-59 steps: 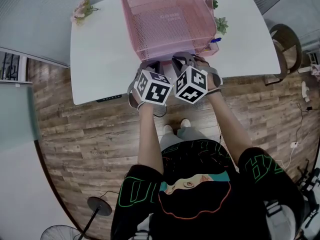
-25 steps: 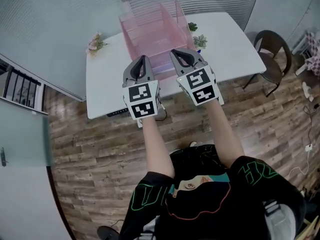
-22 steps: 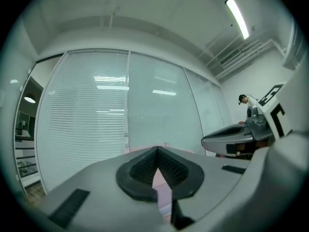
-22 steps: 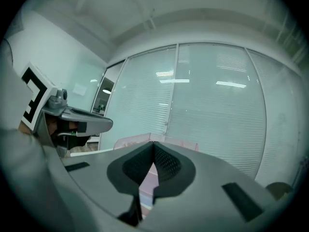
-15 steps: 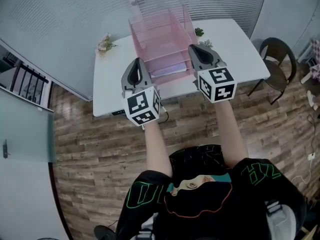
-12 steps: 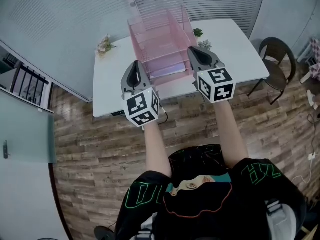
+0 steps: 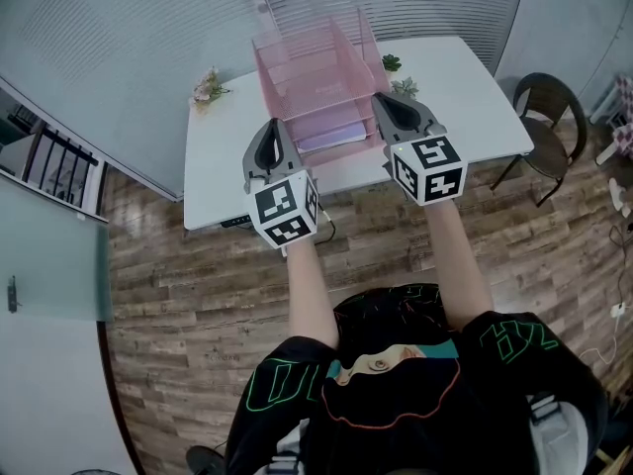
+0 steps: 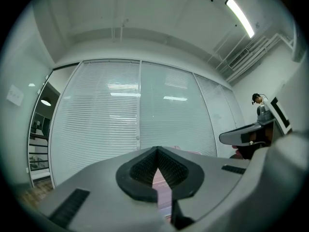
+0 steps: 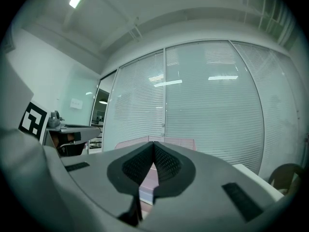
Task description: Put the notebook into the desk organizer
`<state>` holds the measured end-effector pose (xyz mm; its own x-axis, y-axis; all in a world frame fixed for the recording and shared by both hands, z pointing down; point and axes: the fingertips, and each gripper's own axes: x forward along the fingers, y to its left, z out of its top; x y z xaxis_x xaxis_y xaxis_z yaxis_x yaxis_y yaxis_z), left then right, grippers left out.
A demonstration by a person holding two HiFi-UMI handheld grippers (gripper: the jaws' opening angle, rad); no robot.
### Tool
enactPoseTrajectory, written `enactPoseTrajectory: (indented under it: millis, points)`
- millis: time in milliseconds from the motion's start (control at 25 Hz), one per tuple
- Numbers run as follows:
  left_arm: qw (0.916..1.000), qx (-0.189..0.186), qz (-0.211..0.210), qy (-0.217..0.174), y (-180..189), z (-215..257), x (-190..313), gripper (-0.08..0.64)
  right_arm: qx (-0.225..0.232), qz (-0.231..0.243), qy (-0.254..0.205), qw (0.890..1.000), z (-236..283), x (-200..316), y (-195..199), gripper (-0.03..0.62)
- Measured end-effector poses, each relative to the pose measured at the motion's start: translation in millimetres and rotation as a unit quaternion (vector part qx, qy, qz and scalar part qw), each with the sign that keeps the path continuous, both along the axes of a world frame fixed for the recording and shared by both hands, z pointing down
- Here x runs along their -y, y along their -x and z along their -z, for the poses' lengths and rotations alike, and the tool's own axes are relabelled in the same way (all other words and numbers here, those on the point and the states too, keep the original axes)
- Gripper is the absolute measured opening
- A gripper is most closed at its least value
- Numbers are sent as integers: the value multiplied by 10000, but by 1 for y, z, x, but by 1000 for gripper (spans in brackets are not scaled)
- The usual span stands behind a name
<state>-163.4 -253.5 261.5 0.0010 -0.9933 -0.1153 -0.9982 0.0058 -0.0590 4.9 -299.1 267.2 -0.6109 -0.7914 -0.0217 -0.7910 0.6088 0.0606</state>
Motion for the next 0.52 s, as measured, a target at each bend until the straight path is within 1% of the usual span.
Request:
enactPoseTrajectory:
  millis: [520]
  points:
    - [9999,-124,-62,82,-4,-12,4,-2,-91,148,-62,9998,-8,-3,6,2]
